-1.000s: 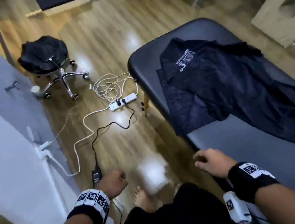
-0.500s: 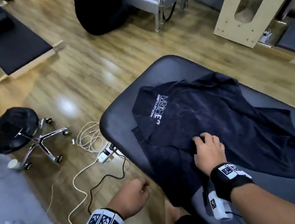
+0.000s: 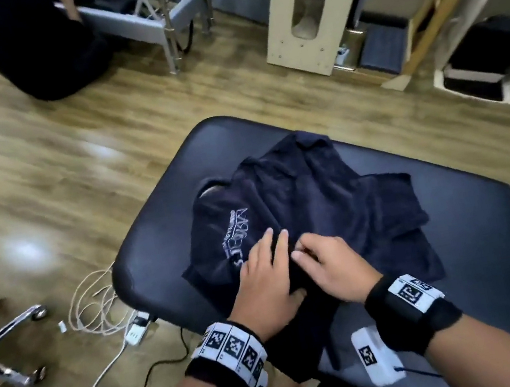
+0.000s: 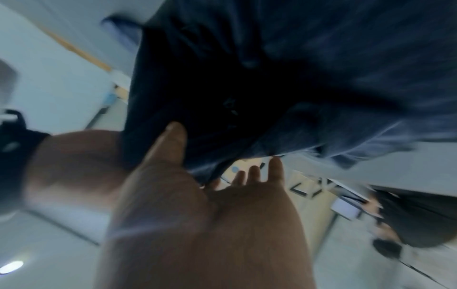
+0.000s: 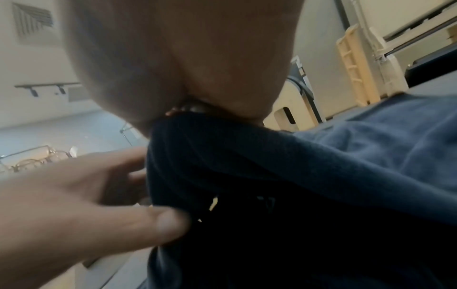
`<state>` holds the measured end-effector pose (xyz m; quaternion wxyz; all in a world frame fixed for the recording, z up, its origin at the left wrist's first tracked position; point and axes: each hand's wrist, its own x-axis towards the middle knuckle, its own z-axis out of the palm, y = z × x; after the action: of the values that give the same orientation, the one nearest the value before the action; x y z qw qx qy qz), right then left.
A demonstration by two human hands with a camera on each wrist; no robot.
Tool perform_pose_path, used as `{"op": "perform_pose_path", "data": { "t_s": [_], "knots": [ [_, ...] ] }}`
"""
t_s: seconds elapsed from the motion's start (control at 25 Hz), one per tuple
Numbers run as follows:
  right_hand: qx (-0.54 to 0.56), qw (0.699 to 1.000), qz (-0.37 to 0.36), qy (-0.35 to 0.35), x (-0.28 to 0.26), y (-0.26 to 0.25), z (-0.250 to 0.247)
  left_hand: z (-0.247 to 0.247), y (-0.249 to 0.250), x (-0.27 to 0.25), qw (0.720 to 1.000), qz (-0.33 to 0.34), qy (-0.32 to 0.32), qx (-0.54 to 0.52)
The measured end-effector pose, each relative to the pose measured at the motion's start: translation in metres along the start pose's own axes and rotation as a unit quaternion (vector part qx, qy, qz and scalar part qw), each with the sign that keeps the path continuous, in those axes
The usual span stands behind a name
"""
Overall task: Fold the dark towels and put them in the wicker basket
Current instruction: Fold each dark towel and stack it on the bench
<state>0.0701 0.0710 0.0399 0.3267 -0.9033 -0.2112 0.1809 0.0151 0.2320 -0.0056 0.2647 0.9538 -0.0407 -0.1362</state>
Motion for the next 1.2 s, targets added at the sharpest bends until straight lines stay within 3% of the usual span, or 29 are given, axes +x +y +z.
{"op": "perform_pose_path", "data": {
  "t_s": [0.08, 0.16, 0.24, 0.36, 0.52, 0.72, 0.88, 0.96, 1.08, 1.2],
  "knots": [
    [-0.026, 0.999, -0.011, -0.02, -0.026, -0.016, -0.015, -0.005, 0.007, 0.013, 0.998, 0.06, 0.007, 0.022],
    [-0.078, 0.996, 0.04, -0.001, -0.052, -0.01, -0.038, -0.008, 0.005, 0.023, 0.993, 0.119, 0.014, 0.006],
    [-0.109, 0.986, 0.114, 0.052, -0.083, 0.009, -0.063, -0.013, 0.001, 0.028, 0.988, 0.151, 0.008, -0.02],
    [-0.129, 0.962, 0.183, 0.153, -0.131, 0.037, -0.089, -0.027, 0.01, 0.035, 0.983, 0.177, -0.013, 0.043],
    [-0.147, 0.9, 0.321, 0.257, -0.178, 0.063, -0.096, -0.034, 0.058, 0.038, 0.974, 0.225, -0.016, -0.008],
    [-0.123, 0.953, 0.191, 0.199, -0.175, 0.032, -0.055, -0.009, 0.154, 0.016, 0.939, 0.337, -0.063, -0.029],
    [-0.021, 0.905, 0.219, 0.364, -0.221, 0.059, -0.081, 0.01, 0.209, 0.01, 0.923, 0.369, 0.015, 0.108],
    [0.009, 0.889, 0.229, 0.397, -0.268, 0.086, -0.107, 0.017, 0.23, 0.006, 0.929, 0.346, 0.021, 0.131],
    [0.016, 0.872, 0.271, 0.408, -0.332, 0.132, -0.143, 0.027, 0.271, 0.0, 0.96, 0.28, 0.013, 0.022],
    [-0.001, 0.889, 0.298, 0.347, -0.379, 0.169, -0.16, 0.048, 0.335, -0.011, 0.958, 0.287, -0.02, -0.008]
  ]
}}
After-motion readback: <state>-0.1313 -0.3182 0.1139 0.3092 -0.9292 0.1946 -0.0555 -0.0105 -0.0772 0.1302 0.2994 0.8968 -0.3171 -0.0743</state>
